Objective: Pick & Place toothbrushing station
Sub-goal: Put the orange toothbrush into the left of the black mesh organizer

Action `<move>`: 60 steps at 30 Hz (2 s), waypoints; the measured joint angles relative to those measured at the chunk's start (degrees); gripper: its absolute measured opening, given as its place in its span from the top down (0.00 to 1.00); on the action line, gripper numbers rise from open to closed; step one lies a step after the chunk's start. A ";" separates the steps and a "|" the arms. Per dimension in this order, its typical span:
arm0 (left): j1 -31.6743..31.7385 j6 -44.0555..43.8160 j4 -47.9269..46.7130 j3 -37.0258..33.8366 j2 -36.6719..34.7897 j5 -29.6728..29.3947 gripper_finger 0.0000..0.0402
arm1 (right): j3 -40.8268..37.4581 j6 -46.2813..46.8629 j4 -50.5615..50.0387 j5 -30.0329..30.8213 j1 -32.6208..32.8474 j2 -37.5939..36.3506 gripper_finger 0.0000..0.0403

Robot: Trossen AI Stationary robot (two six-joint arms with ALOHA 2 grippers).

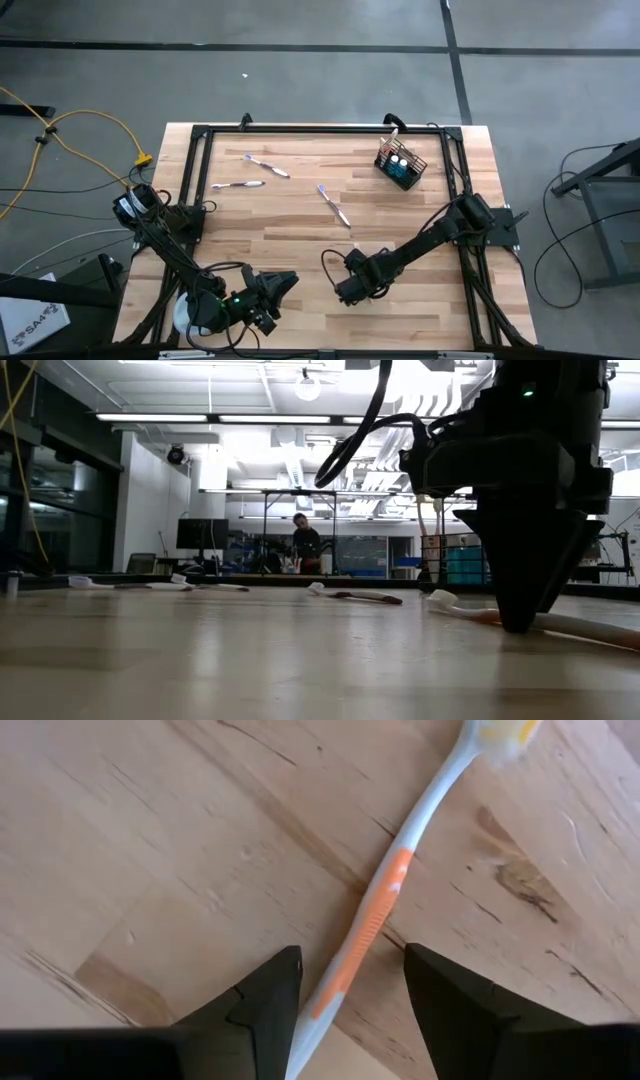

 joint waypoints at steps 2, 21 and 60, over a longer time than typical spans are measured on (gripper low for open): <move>0.00 -0.02 0.00 0.00 0.00 0.00 0.73 | 0.00 0.04 0.01 0.20 0.00 0.02 0.56; 0.00 -0.01 0.00 -0.04 0.02 0.13 0.73 | -0.13 2.73 0.20 -3.49 -3.13 0.04 0.56; 0.00 -0.02 0.00 -0.04 0.04 0.24 0.73 | -0.15 1.27 0.85 -3.11 -7.82 0.04 0.77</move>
